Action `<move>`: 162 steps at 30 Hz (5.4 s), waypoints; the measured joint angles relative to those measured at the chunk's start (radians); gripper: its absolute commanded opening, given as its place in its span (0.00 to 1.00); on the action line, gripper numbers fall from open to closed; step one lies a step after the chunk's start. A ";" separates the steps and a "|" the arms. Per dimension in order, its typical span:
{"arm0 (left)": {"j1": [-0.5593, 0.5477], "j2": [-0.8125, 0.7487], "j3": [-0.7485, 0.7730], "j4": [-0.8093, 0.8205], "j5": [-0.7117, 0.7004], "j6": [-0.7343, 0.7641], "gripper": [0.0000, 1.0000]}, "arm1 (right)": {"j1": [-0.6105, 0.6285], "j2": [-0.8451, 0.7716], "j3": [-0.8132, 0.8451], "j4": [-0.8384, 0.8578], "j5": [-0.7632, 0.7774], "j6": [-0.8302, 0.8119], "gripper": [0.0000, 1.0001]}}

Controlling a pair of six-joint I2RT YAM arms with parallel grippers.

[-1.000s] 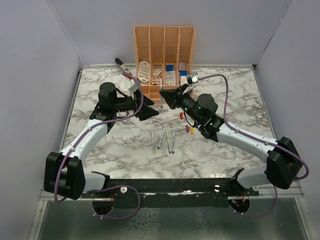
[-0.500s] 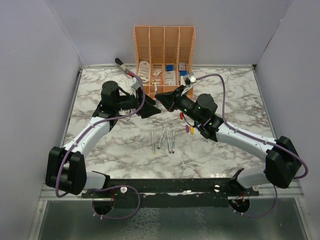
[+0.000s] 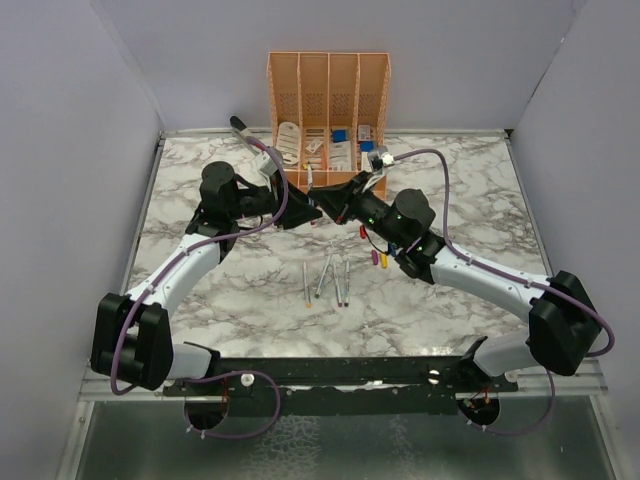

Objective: Insert the pens into the pen caps

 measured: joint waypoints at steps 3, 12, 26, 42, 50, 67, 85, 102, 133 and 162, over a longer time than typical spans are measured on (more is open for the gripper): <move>0.000 0.000 0.000 0.014 0.000 -0.013 0.38 | 0.000 0.000 -0.002 0.005 0.000 0.003 0.01; 0.000 0.006 0.000 0.033 0.001 -0.040 0.00 | -0.002 0.006 -0.003 0.017 0.000 0.005 0.01; 0.000 0.016 -0.013 0.037 -0.023 -0.042 0.00 | -0.003 0.006 -0.005 -0.002 0.000 -0.031 0.60; 0.000 0.007 -0.003 -0.312 -0.357 0.134 0.00 | -0.003 -0.123 0.057 -0.216 0.214 -0.153 0.89; 0.000 0.006 -0.024 -0.346 -0.418 0.142 0.00 | -0.003 -0.061 0.114 -0.454 0.413 -0.155 0.77; 0.000 0.006 -0.092 -0.328 -0.406 0.142 0.00 | -0.037 0.275 0.205 -0.781 0.495 -0.029 0.60; 0.000 -0.003 -0.149 -0.303 -0.352 0.162 0.00 | -0.105 0.451 0.253 -0.866 0.497 0.047 0.57; 0.000 0.002 -0.147 -0.296 -0.327 0.186 0.00 | -0.181 0.531 0.327 -0.871 0.482 0.036 0.54; 0.000 0.023 -0.139 -0.340 -0.337 0.227 0.00 | -0.181 0.609 0.429 -1.002 0.437 0.064 0.34; 0.000 0.047 -0.084 -0.344 -0.345 0.232 0.00 | -0.185 0.600 0.475 -1.085 0.385 0.008 0.01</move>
